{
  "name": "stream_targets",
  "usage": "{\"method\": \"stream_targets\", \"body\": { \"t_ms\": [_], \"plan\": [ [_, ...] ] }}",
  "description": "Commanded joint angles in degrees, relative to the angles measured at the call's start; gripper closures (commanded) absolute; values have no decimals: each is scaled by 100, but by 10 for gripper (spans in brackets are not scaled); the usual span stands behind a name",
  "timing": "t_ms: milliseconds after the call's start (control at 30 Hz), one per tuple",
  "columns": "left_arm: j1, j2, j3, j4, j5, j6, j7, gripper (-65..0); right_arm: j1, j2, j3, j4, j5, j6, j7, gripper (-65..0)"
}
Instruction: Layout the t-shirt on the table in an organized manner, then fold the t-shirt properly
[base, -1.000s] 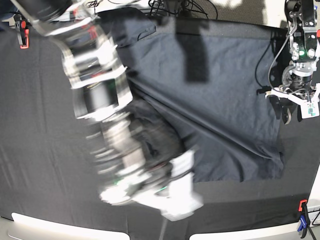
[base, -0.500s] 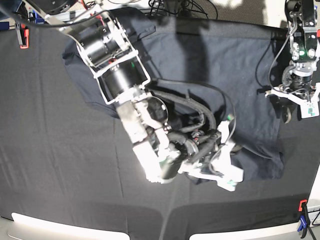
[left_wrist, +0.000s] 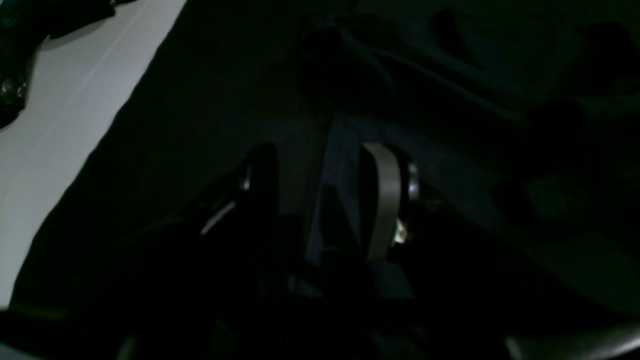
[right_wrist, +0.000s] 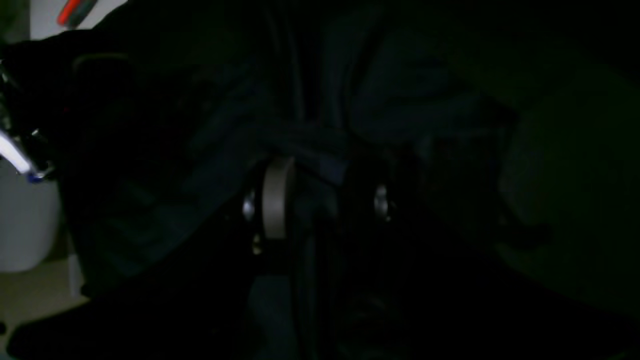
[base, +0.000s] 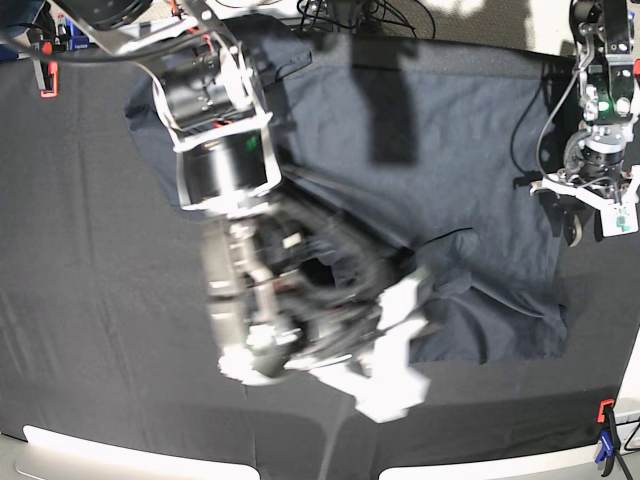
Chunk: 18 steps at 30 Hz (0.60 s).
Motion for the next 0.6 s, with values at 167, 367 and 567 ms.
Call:
{"method": "stream_targets", "body": {
  "t_ms": [167, 367, 567],
  "plan": [
    [-48, -81, -37, 109, 15, 11, -155, -249, -20, 577, -415, 103, 83, 24, 107, -193],
    [-48, -81, -37, 109, 17, 13, -155, -249, -354, 883, -566, 103, -249, -7, 107, -193],
    [-48, -81, -37, 109, 17, 13, -155, -249, -466, 863, -566, 101, -708, -4, 109, -193]
  ]
}}
